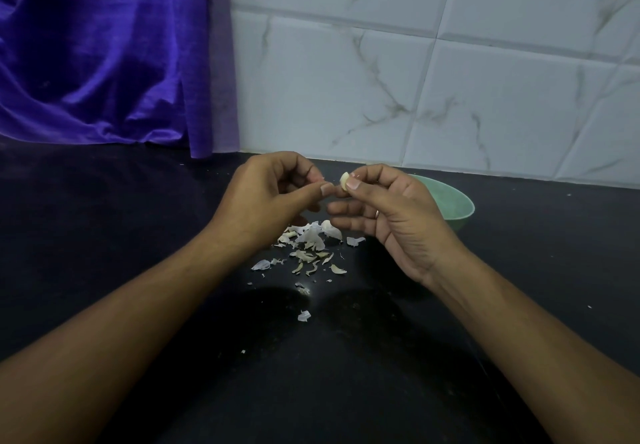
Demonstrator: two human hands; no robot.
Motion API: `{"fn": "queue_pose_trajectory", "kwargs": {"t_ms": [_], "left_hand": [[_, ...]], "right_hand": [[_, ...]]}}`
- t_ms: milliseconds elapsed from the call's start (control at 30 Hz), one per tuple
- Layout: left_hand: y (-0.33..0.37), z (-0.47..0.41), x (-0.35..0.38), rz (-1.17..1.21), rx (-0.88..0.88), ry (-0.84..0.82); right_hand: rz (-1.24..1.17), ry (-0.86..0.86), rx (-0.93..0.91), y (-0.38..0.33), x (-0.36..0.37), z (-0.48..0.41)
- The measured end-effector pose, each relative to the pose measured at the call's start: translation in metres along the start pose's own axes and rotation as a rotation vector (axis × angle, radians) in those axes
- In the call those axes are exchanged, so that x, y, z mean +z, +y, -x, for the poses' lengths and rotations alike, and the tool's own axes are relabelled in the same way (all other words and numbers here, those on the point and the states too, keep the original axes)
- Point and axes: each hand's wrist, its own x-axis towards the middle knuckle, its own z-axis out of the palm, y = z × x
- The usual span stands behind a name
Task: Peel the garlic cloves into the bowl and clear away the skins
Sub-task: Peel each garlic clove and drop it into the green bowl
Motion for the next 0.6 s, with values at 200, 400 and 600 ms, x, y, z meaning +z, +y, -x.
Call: {"fn": "queue_pose_trajectory", "kwargs": {"t_ms": [200,400,600], "left_hand": [[0.003,0.0026,0.0019,-0.008,0.014,-0.027],[0.0012,0.0023,0.0007,-0.061,0.018,0.013],[0.001,0.0005,0.0017,0.072,-0.087,0.022]], "right_hand": [[0.079,-0.017,-0.05,0.0045,-0.0013,-0.0005],[0.211,-0.012,-0.125,0.0095,0.0,0.0009],[0.229,-0.021,-0.183,0.0096,0.0028,0.0013]]}}
